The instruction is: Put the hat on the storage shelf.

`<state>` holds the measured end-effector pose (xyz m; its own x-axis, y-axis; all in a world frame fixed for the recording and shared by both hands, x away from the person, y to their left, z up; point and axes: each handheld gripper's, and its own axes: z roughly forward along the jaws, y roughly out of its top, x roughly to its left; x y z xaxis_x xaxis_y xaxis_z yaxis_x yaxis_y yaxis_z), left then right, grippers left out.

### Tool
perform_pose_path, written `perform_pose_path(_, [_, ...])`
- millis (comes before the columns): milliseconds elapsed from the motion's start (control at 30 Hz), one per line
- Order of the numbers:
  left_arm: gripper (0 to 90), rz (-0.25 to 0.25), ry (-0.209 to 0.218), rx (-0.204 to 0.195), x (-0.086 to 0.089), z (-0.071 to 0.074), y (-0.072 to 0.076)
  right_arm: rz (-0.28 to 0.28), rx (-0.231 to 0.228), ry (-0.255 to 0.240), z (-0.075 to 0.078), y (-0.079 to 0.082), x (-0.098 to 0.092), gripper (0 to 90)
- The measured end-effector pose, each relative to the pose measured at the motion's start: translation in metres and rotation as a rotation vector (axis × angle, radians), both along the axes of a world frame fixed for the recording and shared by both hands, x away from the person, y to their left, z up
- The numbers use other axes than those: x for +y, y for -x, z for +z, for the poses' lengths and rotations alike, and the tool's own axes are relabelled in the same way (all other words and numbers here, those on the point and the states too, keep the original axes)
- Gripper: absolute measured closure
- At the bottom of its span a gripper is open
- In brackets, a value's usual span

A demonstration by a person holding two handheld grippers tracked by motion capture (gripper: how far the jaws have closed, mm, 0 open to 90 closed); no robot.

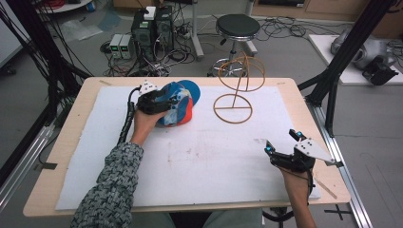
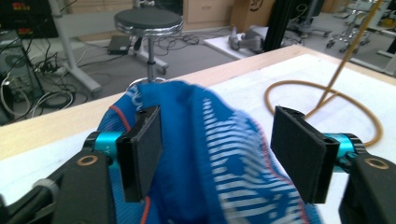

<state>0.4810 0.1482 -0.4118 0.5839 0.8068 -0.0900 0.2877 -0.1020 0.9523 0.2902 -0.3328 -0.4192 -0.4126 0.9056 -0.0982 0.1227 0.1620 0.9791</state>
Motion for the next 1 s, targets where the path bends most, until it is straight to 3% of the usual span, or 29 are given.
perform_pose_path(200, [45.3, -0.019, -0.005, 0.008, 0.0, -0.001, -0.002, 0.001, 0.002, 0.001, 0.0, 0.0, 0.0, 4.7])
perform_pose_path(333, [47.6, -0.018, -0.014, 0.05, -0.002, -0.004, -0.005, 0.0, 0.002, -0.001, 0.0, 0.0, 0.0, 4.7])
perform_pose_path(467, [57.5, -0.026, -0.023, 0.06, -0.002, -0.004, -0.005, 0.002, -0.001, 0.0, 0.0, 0.0, 0.0, 4.7])
perform_pose_path(500, [65.1, -0.032, -0.021, 0.06, -0.002, -0.004, -0.005, 0.002, 0.002, 0.0, 0.0, 0.0, 0.0, 4.7])
perform_pose_path(533, [65.1, -0.034, -0.025, 0.061, -0.002, -0.004, -0.005, 0.002, 0.002, 0.0, 0.0, 0.0, 0.0, 4.7])
perform_pose_path(600, [76.6, -0.032, -0.032, 0.066, -0.002, -0.001, -0.004, 0.003, 0.006, -0.001, 0.0, 0.0, 0.0, 4.7])
perform_pose_path(633, [83.3, -0.033, -0.029, 0.067, -0.002, 0.0, -0.004, 0.006, 0.005, 0.002, 0.0, -0.001, 0.0, 4.7])
perform_pose_path(867, [88.3, -0.063, 0.002, 0.06, -0.007, 0.02, -0.004, 0.01, 0.009, 0.002, 0.0, -0.001, 0.002, 4.7])
perform_pose_path(933, [88.4, -0.073, 0.042, 0.062, -0.009, 0.03, -0.005, 0.01, 0.01, 0.004, -0.001, -0.001, 0.002, 4.7])
perform_pose_path(967, [88.4, -0.073, 0.042, 0.062, -0.009, 0.03, -0.005, 0.01, 0.01, 0.004, -0.001, -0.001, 0.002, 4.7])
perform_pose_path(1000, [88.4, -0.072, 0.074, 0.056, -0.01, 0.037, -0.005, 0.01, 0.009, 0.003, -0.001, -0.002, 0.002, 4.8])
